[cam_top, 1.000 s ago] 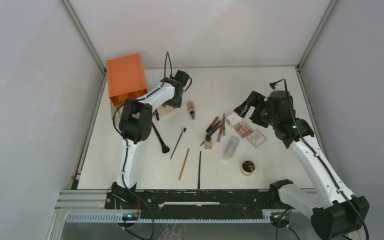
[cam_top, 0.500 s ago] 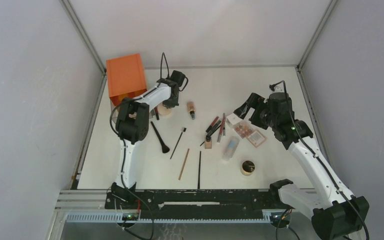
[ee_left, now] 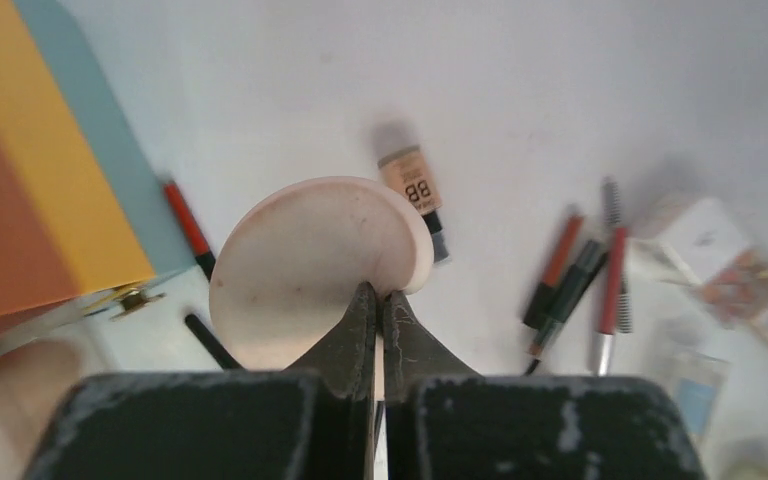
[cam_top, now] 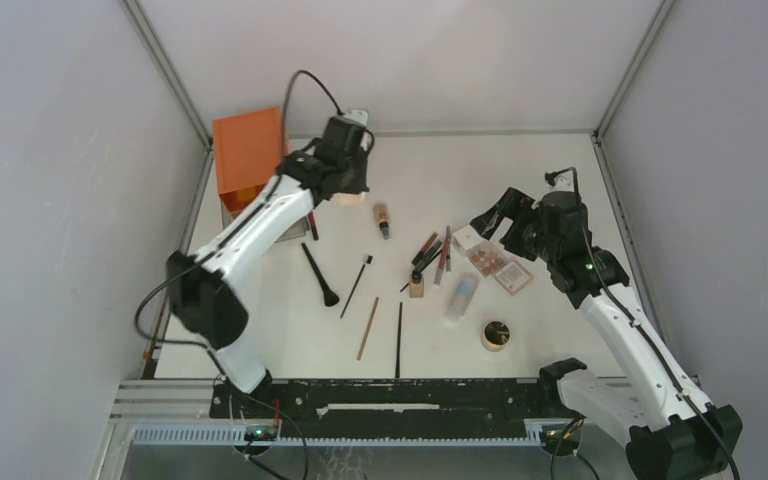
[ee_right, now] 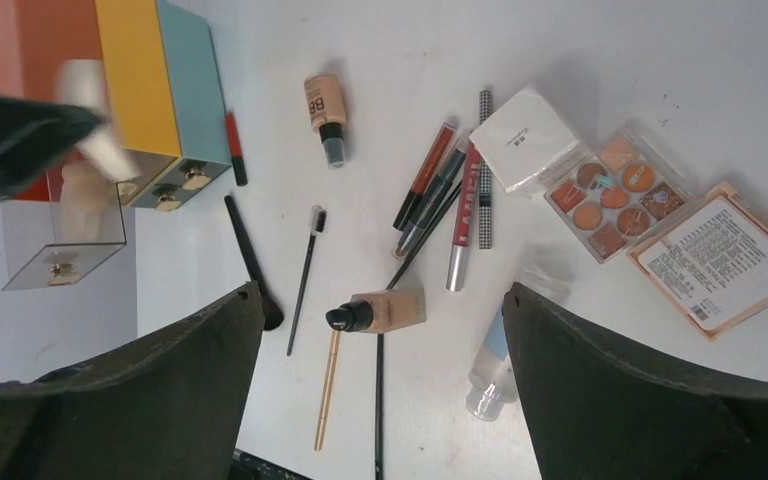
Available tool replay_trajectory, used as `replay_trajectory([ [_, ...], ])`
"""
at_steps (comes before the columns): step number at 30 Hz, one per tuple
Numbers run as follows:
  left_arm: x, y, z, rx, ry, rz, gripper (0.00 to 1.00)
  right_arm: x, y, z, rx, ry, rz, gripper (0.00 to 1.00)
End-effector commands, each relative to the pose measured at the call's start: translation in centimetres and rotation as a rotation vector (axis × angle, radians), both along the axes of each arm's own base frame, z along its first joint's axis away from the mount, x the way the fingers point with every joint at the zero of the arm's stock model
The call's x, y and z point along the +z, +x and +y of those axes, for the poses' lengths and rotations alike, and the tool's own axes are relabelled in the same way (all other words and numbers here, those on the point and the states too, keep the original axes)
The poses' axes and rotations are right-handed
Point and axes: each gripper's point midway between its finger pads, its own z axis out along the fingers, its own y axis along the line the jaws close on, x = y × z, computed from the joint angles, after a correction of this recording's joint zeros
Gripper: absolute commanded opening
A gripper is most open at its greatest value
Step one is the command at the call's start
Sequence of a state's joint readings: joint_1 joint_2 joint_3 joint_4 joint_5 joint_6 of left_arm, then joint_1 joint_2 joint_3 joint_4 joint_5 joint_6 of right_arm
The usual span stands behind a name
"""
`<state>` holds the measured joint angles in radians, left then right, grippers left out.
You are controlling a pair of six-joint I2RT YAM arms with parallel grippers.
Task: Organize the makeup
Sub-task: Pick up the makeup tool from the center of the board, then place the makeup tool in the drawer.
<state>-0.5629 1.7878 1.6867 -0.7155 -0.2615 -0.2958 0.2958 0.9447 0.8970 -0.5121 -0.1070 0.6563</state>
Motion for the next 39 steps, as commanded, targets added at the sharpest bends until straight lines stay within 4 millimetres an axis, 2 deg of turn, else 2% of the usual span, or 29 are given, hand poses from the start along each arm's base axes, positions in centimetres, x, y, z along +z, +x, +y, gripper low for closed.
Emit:
replay_trajectory([
  [1,8.4,-2.8,3.0,0.008,-0.082,-0.152,0.00,2.1,0.8,-0.3,-0.037,0.015,-0.089,0.96],
  [3,10.6,-4.1,5.6,0.059,-0.058,-0.216,0.00,2.1,0.9,-0.4,-0.039,0.014,-0.095,0.96],
  [5,11.6,-5.4,7.8,0.095,-0.064,-0.223,0.00,2.1,1.1,-0.3,-0.037,0.018,-0.100,0.96],
  [7,11.4,-6.0,11.2,0.171,-0.054,-0.208,0.00,1.9,1.3,0.0,-0.028,0.023,-0.096,0.95],
  [9,10.2,-6.5,13.9,0.238,-0.020,-0.189,0.00,1.8,1.4,0.2,-0.021,0.026,-0.093,0.95],
  [12,8.4,-6.9,16.3,0.302,-0.017,-0.145,0.00,1.3,1.5,0.4,-0.012,0.025,-0.077,0.95],
  [16,6.3,-6.1,18.5,0.351,-0.016,-0.095,0.00,1.1,1.4,0.4,-0.007,0.023,-0.068,0.95],
  [20,5.6,-5.2,20.7,0.425,0.038,-0.064,0.02,0.9,1.2,0.2,-0.008,0.011,-0.060,0.95],
  [21,5.7,-5.1,21.1,0.440,0.051,-0.066,0.09,0.9,1.1,0.2,-0.006,0.010,-0.061,0.96],
  [22,5.9,-5.0,21.3,0.451,0.057,-0.070,0.22,1.0,1.0,0.2,-0.004,0.011,-0.062,0.96],
  [23,6.2,-5.1,21.4,0.453,0.059,-0.074,0.39,1.0,1.0,0.3,0.000,0.012,-0.064,0.96],
  [24,6.6,-5.2,21.3,0.452,0.055,-0.081,0.51,1.0,0.9,0.3,0.001,0.012,-0.066,0.96],
  [25,7.0,-5.2,21.3,0.449,0.049,-0.091,0.61,0.9,0.9,0.2,0.000,0.013,-0.065,0.96],
  [26,7.5,-5.4,21.2,0.442,0.036,-0.102,0.66,0.8,0.8,0.2,0.000,0.013,-0.063,0.96],
  [28,8.5,-5.8,20.5,0.406,0.005,-0.128,0.67,0.6,0.9,0.2,-0.002,0.007,-0.060,0.96],
  [31,9.7,-6.8,18.1,0.276,-0.023,-0.150,0.64,0.5,1.2,-0.7,-0.010,-0.034,-0.075,0.96],
  [33,10.6,-7.8,16.3,0.198,-0.012,-0.171,0.63,-0.2,1.3,-2.9,-0.085,-0.092,-0.056,0.96],
  [35,11.6,-9.0,13.9,0.098,-0.031,-0.202,0.63,-1.7,1.4,-6.0,-0.202,-0.163,0.004,0.97],
  [39,13.7,-11.8,7.0,-0.171,-0.177,-0.259,0.65,-5.6,1.0,-10.5,-0.377,-0.299,0.219,0.98],
])
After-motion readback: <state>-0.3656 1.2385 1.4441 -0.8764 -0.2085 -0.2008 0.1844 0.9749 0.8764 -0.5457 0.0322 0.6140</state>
